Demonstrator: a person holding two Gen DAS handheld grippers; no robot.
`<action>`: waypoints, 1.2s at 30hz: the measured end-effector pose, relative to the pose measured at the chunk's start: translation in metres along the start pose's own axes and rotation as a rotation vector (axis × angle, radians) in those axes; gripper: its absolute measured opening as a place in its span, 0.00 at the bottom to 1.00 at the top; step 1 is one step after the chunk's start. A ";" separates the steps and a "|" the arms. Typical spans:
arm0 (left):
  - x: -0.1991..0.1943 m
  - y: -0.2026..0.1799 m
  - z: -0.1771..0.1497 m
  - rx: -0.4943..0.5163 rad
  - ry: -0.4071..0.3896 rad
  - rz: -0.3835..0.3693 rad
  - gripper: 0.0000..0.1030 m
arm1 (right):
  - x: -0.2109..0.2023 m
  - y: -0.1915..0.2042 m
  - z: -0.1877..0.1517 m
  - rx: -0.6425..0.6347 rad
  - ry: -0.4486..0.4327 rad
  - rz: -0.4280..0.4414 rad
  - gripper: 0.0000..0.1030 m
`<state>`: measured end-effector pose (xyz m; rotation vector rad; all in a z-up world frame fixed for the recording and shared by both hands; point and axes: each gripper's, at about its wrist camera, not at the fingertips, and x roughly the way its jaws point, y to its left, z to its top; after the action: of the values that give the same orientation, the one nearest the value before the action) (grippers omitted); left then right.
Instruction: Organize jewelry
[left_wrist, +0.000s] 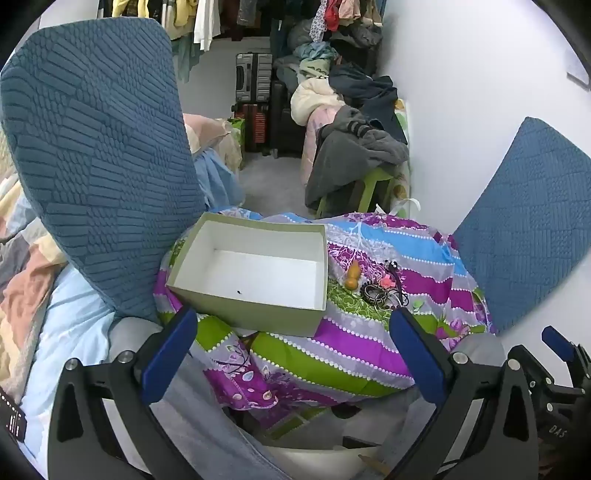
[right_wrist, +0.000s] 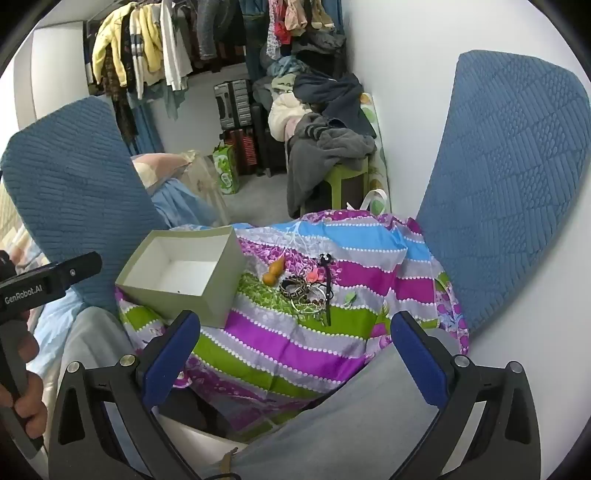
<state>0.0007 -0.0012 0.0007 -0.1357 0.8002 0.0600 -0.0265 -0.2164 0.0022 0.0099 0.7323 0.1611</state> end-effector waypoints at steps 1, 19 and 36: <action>-0.002 0.001 -0.001 -0.012 -0.024 -0.007 1.00 | 0.000 0.000 0.001 0.011 0.001 0.010 1.00; 0.000 0.005 -0.008 0.004 0.002 -0.015 1.00 | 0.003 -0.003 -0.008 0.019 0.015 -0.007 1.00; 0.003 0.015 -0.007 -0.003 0.005 -0.004 1.00 | 0.004 0.000 -0.007 0.008 0.024 -0.009 1.00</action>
<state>-0.0037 0.0130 -0.0077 -0.1409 0.8048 0.0569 -0.0285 -0.2160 -0.0053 0.0123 0.7564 0.1498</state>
